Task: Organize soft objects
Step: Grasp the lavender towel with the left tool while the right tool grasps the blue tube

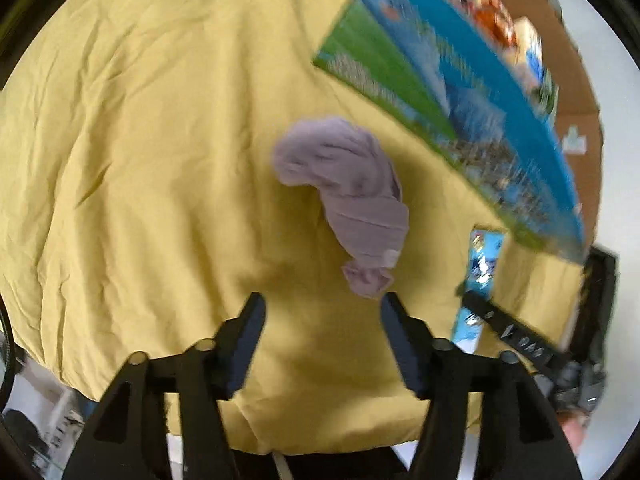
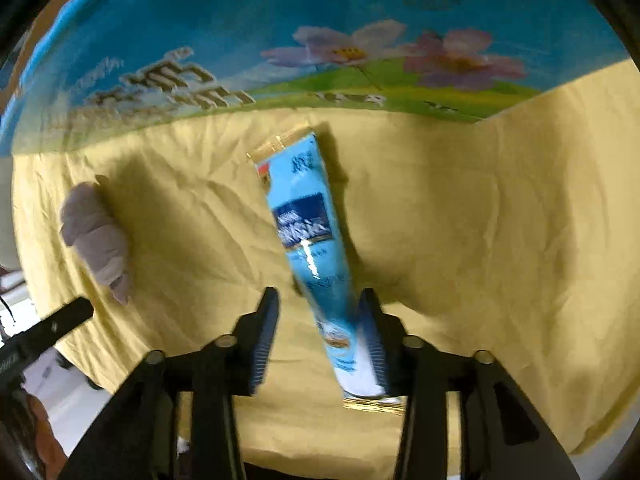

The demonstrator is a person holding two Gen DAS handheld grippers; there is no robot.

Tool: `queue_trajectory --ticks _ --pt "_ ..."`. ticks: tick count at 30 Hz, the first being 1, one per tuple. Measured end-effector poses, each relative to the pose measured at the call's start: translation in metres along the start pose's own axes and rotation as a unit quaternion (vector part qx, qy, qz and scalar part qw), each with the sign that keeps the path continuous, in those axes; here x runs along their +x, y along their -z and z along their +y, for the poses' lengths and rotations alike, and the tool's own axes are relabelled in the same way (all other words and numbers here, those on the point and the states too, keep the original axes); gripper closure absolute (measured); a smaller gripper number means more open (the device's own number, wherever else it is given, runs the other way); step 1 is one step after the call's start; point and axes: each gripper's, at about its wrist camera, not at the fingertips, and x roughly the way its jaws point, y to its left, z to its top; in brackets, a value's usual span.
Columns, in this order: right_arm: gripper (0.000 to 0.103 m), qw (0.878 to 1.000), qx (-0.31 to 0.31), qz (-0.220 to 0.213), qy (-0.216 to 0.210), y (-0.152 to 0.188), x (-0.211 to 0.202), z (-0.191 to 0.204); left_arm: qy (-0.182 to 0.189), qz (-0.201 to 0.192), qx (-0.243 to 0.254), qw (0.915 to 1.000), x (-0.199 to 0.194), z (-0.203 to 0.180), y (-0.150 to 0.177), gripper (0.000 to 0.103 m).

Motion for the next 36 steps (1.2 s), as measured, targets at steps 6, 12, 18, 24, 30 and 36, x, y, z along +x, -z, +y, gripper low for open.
queue_trajectory --ticks 6,12,18,24,30,36 --pt "0.051 1.000 0.007 -0.004 -0.002 -0.002 0.001 -0.004 0.009 -0.015 -0.048 0.9987 0.011 0.003 -0.037 0.038" --pt "0.079 1.000 0.020 0.015 0.006 0.003 0.014 -0.004 -0.039 -0.010 -0.036 0.9986 0.047 -0.009 -0.061 0.038" --pt "0.080 0.999 0.026 0.036 -0.027 0.019 0.018 -0.011 -0.058 -0.023 0.030 0.9976 0.060 -0.037 -0.044 0.064" --pt "0.080 0.998 0.023 0.044 -0.028 0.032 0.026 -0.010 -0.125 0.025 0.144 0.9813 0.074 -0.062 0.012 0.064" --pt "0.081 0.997 -0.016 0.080 -0.004 0.064 0.038 0.001 -0.169 0.023 0.191 0.9668 0.103 -0.084 0.035 0.063" --pt "0.078 0.998 -0.028 0.056 0.020 0.086 0.044 0.015 -0.189 0.002 0.191 0.9633 0.122 -0.106 0.042 0.057"
